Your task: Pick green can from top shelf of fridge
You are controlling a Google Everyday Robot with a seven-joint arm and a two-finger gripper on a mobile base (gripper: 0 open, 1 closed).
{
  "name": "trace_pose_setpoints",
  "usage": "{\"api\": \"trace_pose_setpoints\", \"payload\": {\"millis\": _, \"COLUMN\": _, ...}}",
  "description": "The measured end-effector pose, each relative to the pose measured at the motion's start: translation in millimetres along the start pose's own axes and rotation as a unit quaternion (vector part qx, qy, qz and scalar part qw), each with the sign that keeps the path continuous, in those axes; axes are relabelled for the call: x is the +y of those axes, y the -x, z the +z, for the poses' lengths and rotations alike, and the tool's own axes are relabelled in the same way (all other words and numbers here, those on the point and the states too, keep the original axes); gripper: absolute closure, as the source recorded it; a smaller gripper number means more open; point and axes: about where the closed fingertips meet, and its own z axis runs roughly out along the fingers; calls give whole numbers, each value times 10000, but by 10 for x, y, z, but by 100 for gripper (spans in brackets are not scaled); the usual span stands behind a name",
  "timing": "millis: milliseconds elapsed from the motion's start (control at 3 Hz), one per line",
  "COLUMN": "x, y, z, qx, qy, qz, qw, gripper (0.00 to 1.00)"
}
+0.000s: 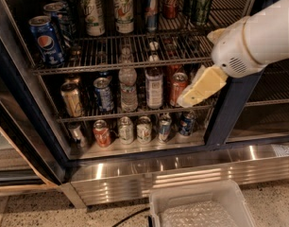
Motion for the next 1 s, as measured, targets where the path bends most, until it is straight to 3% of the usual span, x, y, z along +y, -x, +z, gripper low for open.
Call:
{"api": "trace_pose_setpoints", "payload": {"millis": 333, "x": -13, "y": 59, "z": 451, "qx": -208, "qy": -193, "qz": 441, "qw": 9986, "gripper": 0}}
{"api": "trace_pose_setpoints", "payload": {"millis": 667, "x": -4, "y": -85, "z": 810, "qx": -297, "qy": -381, "qz": 1006, "qw": 9938, "gripper": 0}}
{"api": "trace_pose_setpoints", "payload": {"millis": 1000, "x": -87, "y": -132, "z": 1009, "qx": -623, "qy": -638, "qz": 1388, "qw": 9863, "gripper": 0}}
